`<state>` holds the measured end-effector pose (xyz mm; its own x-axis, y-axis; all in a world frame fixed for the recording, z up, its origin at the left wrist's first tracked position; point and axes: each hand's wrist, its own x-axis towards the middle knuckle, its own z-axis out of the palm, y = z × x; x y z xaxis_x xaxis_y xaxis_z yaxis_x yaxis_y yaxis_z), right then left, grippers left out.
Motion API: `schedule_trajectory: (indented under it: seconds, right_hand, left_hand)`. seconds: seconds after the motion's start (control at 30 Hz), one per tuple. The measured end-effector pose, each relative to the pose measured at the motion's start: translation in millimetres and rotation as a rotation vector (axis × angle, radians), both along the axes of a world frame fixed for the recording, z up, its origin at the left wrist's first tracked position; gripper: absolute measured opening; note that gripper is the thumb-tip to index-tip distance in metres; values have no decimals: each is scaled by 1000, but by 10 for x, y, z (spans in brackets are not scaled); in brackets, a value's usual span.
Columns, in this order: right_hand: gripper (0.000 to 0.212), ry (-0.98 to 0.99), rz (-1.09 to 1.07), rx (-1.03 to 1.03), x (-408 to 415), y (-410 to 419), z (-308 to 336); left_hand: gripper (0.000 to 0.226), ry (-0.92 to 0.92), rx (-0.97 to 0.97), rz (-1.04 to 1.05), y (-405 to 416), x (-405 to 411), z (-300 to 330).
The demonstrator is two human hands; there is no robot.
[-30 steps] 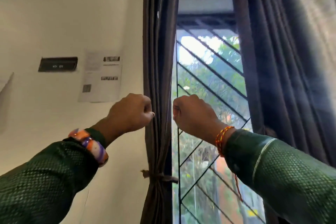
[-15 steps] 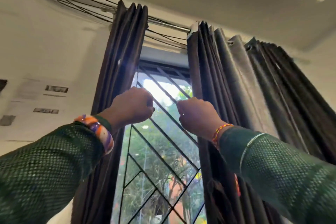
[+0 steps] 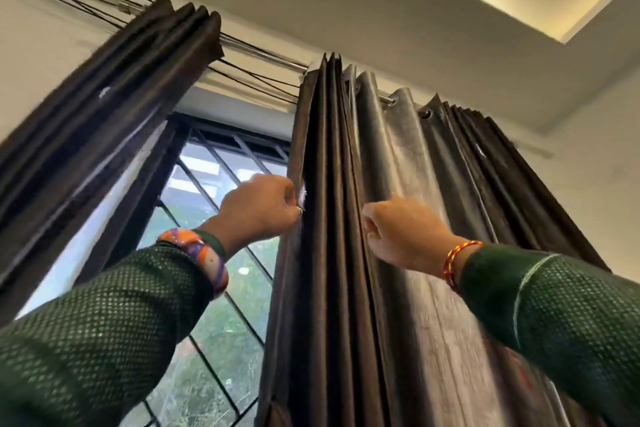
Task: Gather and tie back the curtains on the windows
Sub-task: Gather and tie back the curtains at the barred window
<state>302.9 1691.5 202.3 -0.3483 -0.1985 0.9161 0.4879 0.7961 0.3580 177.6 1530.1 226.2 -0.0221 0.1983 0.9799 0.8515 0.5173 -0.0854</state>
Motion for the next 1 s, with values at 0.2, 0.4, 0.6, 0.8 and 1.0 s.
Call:
schedule_trajectory:
  seconds: [0.2,0.4,0.6,0.8,1.0]
  right_hand:
    - [8,-119,307,-297,-241,669,-44]
    - [33,-92,526,-509,-633,1039,-93]
    - [30,9,888,-654,-1269,1136,22]
    - [45,-154,1049,-443,-1903,894,76]
    - [31,101,405,-50,-2060,1170,215]
  left_hand:
    - [40,-4,19,39,464,-66,111]
    - [86,-220,185,40,807,-405,111]
    - [76,-577,48,-539,1002,-723,22]
    - [82,-578,-116,-589,1344,-873,175]
    - [36,-229,362,0,1578,-1187,235]
